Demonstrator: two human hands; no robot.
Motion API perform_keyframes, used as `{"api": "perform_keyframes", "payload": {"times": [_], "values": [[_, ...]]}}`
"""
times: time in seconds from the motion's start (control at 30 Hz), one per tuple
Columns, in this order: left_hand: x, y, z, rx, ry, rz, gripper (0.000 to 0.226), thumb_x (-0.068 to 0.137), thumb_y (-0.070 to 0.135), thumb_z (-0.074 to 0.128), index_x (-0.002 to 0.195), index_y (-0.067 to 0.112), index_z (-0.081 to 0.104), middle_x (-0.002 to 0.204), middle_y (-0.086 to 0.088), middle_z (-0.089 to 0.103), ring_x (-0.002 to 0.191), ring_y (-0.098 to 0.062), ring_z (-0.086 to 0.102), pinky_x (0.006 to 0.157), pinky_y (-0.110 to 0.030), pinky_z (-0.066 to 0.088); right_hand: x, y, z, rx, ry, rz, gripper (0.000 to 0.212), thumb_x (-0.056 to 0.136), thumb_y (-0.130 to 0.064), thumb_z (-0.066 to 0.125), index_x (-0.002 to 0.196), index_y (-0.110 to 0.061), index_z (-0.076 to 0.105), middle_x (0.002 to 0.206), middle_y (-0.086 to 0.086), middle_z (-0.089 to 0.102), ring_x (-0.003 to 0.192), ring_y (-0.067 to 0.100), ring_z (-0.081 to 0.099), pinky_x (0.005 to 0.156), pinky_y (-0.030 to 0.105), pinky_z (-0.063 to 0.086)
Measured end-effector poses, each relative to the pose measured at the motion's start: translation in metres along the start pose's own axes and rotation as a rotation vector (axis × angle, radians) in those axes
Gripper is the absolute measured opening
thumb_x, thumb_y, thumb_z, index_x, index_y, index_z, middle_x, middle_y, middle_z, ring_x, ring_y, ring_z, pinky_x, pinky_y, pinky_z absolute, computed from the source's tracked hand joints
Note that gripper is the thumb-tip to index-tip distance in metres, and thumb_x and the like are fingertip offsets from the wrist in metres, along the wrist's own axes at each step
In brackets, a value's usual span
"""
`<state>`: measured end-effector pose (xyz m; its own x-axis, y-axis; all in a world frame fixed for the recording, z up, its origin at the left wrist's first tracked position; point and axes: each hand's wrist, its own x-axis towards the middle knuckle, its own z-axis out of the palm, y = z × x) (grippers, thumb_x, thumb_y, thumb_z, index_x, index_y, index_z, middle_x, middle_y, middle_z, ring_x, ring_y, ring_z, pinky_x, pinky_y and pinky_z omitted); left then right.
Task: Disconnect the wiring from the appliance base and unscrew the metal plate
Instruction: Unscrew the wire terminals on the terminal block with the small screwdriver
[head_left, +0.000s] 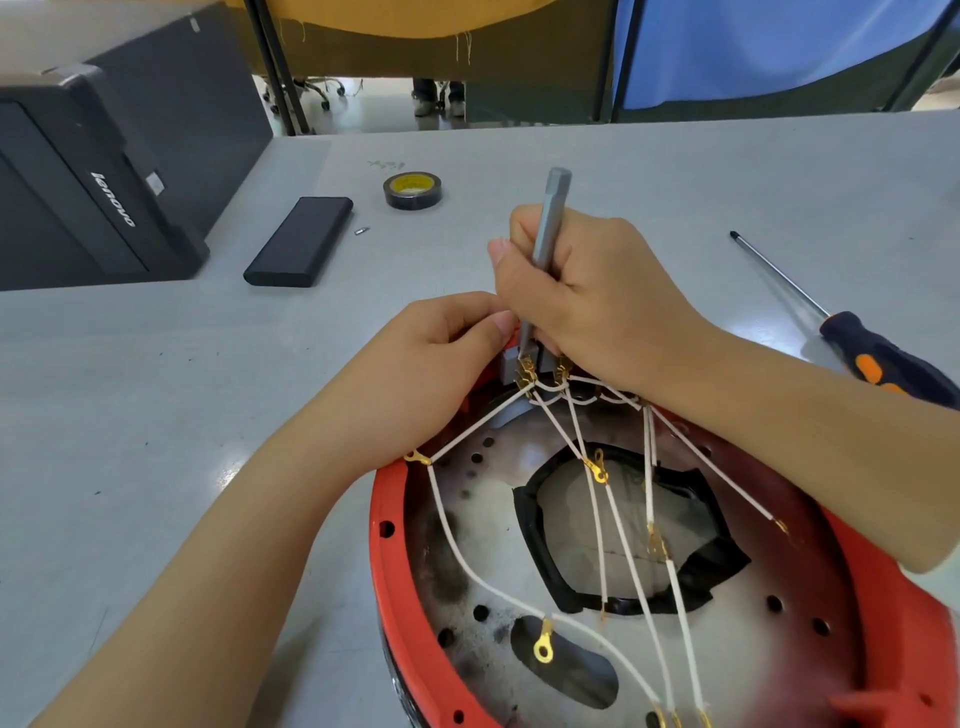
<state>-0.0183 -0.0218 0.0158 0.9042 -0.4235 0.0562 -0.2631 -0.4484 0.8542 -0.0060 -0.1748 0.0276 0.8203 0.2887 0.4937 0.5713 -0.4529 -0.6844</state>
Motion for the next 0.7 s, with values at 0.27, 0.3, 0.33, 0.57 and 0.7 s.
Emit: {"api": "perform_keyframes", "payload": {"times": [0.27,0.3,0.33,0.57,0.7], "values": [[0.0,0.004,0.0,-0.044,-0.001,-0.03,0.026,0.098,0.026,0.043,0.096,0.029,0.069,0.106,-0.026,0.062,0.091,-0.04,0.061,0.081,-0.045,0.048,0.021,-0.008,0.002,-0.218,-0.147,0.148,0.039,0.088,-0.021,0.052,0.053,-0.017,0.034,0.052,-0.002,0.034,0.048,0.011,0.035,0.055,0.036,0.039],[0.0,0.004,0.0,-0.041,0.003,-0.044,0.025,0.097,0.024,0.044,0.096,0.023,0.069,0.105,-0.027,0.062,0.085,-0.038,0.061,0.077,-0.042,0.047,0.02,-0.01,0.003,-0.279,-0.167,0.148,0.038,0.087,-0.023,0.052,0.054,-0.016,0.034,0.053,-0.001,0.035,0.05,0.013,0.035,0.055,0.037,0.038],[0.0,0.003,0.0,-0.035,0.007,-0.055,0.025,0.096,0.022,0.044,0.096,0.017,0.068,0.104,-0.027,0.062,0.08,-0.034,0.061,0.075,-0.038,0.045,0.019,-0.011,0.004,-0.322,-0.168,0.137,0.038,0.087,-0.024,0.052,0.054,-0.016,0.034,0.054,-0.001,0.035,0.052,0.014,0.035,0.055,0.037,0.036],[0.0,0.003,0.0,-0.008,-0.002,-0.036,0.026,0.098,0.032,0.042,0.097,0.039,0.068,0.103,-0.013,0.068,0.097,-0.032,0.062,0.08,-0.036,0.049,0.012,-0.002,-0.004,-0.042,-0.017,0.152,0.036,0.092,-0.014,0.052,0.058,-0.012,0.038,0.047,-0.001,0.036,0.039,0.008,0.043,0.047,0.024,0.039],[0.0,0.003,0.0,0.013,-0.004,-0.026,0.027,0.099,0.032,0.041,0.099,0.042,0.067,0.103,-0.006,0.07,0.097,-0.027,0.063,0.083,-0.032,0.047,0.011,0.0,-0.002,-0.054,-0.007,0.122,0.034,0.092,-0.013,0.052,0.061,-0.009,0.039,0.047,-0.002,0.034,0.042,0.01,0.042,0.047,0.023,0.037]]}}
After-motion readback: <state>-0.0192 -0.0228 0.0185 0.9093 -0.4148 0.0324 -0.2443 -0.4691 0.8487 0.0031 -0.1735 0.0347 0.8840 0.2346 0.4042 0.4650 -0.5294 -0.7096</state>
